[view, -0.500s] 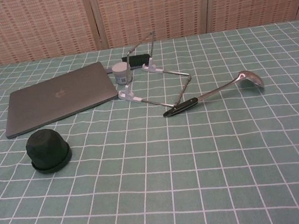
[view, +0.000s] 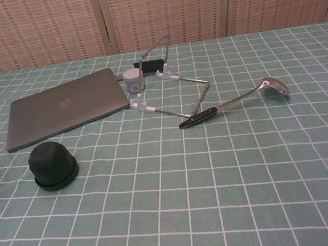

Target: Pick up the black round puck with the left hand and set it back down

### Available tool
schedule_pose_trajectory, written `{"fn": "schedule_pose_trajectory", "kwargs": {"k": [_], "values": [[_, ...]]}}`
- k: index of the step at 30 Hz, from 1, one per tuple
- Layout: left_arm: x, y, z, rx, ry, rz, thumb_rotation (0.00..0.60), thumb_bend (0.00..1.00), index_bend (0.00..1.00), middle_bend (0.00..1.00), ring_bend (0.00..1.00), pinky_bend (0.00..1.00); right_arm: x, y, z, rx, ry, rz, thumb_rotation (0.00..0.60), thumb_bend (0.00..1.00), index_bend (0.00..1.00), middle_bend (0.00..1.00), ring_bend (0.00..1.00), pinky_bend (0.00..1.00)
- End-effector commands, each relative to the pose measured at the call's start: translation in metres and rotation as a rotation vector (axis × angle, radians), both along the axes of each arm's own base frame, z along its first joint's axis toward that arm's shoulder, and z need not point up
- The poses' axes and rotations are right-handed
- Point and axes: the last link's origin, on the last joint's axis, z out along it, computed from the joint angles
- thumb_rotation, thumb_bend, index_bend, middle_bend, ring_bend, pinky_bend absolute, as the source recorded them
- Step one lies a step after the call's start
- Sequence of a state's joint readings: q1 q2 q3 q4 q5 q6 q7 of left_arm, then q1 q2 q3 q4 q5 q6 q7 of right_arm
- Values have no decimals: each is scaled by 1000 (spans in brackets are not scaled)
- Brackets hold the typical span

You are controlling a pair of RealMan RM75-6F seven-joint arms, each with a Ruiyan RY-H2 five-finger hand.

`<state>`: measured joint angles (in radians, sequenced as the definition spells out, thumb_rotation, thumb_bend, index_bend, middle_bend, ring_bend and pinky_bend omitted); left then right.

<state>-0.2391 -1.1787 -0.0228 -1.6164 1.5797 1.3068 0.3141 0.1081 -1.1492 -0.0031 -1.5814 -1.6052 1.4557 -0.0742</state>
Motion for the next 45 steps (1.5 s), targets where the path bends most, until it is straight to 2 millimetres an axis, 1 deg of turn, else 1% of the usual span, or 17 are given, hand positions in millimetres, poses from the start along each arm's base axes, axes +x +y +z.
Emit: {"fn": "schedule_pose_trajectory", "kwargs": {"k": [1,3,5,9,13,17,21,23,27,31,37,40,42,45], "values": [[55,61,-18,-268,-119,86,600,340,0,0,0,61,1,0,-1,15,6,7,600,117,0,0,0,0],[64,72,-19,-347,-134,146,600,342,0,0,0,58,2,1,-1,30,1,11,600,118,0,0,0,0],[70,83,-24,-398,-105,184,600,343,0,0,0,60,3,3,0,69,-21,6,600,118,0,0,0,0],[79,91,-43,-498,-47,235,600,342,0,0,0,81,3,3,2,89,-34,7,600,118,0,0,0,0],[96,104,-58,-504,-6,229,600,341,0,0,0,83,4,2,0,105,-38,12,600,118,0,0,0,0],[106,109,-70,-519,16,248,600,349,0,0,0,86,4,1,0,113,-41,9,600,117,0,0,0,0],[108,108,-79,-555,16,309,600,351,0,0,0,92,4,2,2,110,-48,9,600,117,0,0,0,0],[109,109,-79,-590,5,359,600,351,0,0,0,95,2,1,2,124,-50,-1,600,118,0,0,0,0],[110,114,-81,-604,36,387,600,352,0,0,0,98,2,-1,2,126,-50,-6,600,117,0,0,0,0],[107,116,-84,-616,74,415,600,347,0,0,0,99,3,0,4,124,-57,-3,600,117,0,0,0,0],[102,122,-85,-623,112,453,600,339,0,0,0,134,3,1,4,129,-59,-3,600,117,0,0,0,0],[102,122,-85,-620,121,453,600,339,0,0,0,182,3,1,4,130,-60,-4,600,118,0,0,0,0],[102,121,-84,-618,128,446,600,338,5,0,0,238,3,1,5,128,-62,-4,600,118,0,0,0,0],[99,119,-83,-615,143,438,600,339,47,1,1,295,4,1,6,123,-69,-3,600,118,0,0,0,0]]}}
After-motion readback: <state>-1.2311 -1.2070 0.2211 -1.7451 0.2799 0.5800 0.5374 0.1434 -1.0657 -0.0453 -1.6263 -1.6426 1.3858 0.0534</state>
